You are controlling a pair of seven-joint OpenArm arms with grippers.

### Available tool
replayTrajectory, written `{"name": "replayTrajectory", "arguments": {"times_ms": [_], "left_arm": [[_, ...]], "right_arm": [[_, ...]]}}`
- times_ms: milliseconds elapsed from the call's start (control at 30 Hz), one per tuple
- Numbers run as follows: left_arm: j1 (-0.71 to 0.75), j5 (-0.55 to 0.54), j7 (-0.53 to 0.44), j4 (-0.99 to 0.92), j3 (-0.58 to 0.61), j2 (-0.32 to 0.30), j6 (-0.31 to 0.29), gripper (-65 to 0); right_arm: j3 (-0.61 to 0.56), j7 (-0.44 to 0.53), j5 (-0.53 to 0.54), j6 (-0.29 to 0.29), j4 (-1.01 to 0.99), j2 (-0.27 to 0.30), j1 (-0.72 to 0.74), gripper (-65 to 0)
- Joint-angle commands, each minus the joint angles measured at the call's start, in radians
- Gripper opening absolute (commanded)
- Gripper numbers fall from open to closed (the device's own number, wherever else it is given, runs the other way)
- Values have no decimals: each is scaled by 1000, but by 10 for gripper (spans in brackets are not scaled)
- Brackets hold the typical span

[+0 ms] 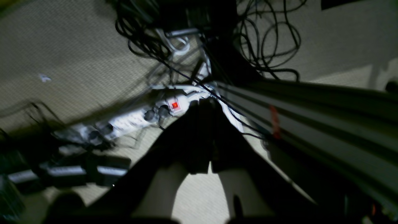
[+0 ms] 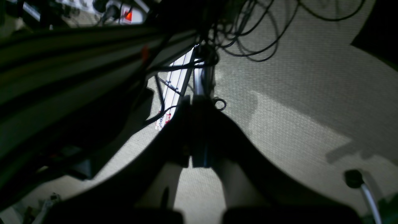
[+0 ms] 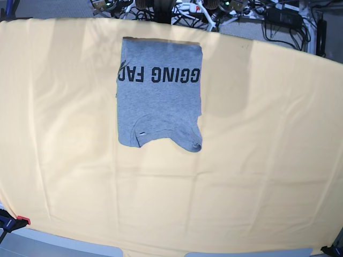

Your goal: Layout the t-shirt on the table in an organized manner, then fold the t-shirt properly

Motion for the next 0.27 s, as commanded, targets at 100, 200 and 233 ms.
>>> {"name": "replayTrajectory", "arguments": {"times_ms": [100, 200, 233], "left_arm": [[-2, -27, -1, 6, 29, 21, 5, -650], [7, -26, -1, 6, 29, 46, 23, -650], [11, -26, -1, 6, 29, 56, 42, -650]], "right_arm": [[-2, 15, 3, 5, 5, -5, -3, -650], [-2, 24, 8, 17, 5, -4, -2, -650], [-2, 24, 14, 19, 5, -5, -3, -650]]}}
